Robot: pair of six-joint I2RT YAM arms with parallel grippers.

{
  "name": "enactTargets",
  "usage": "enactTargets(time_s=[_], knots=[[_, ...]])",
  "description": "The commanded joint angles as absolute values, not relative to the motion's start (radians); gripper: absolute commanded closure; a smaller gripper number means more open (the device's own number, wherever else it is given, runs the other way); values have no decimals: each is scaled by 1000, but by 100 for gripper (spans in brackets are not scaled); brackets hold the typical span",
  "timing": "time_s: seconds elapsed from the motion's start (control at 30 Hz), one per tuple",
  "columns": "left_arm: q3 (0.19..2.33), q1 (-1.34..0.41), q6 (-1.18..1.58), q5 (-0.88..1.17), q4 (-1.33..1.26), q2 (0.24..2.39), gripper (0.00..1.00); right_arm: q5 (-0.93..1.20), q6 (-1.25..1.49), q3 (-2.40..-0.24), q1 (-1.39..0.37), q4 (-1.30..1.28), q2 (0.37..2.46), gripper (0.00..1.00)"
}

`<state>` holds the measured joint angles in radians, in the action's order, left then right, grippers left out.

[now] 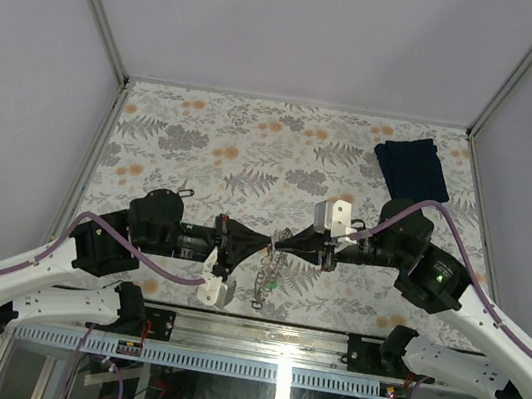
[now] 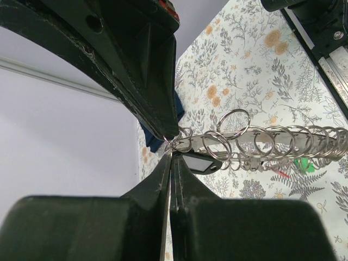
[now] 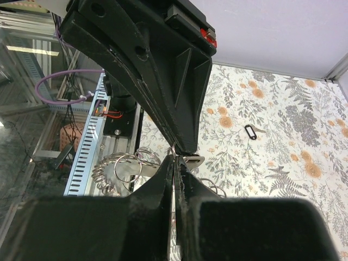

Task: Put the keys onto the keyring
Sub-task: Insert the key onto the keyring.

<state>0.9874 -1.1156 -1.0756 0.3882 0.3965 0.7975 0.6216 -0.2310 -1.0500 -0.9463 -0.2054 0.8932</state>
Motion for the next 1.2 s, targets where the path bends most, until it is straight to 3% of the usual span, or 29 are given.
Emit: enactTargets(time_s=[0.0,1.17], knots=[[1009,-1119,-1090,413,356,792,100,587,-223,-1108,-942,-160,898,100],[1012,-1118,-1085,417,386,802,100,602,-213,-1097,-942,-109,868,100]])
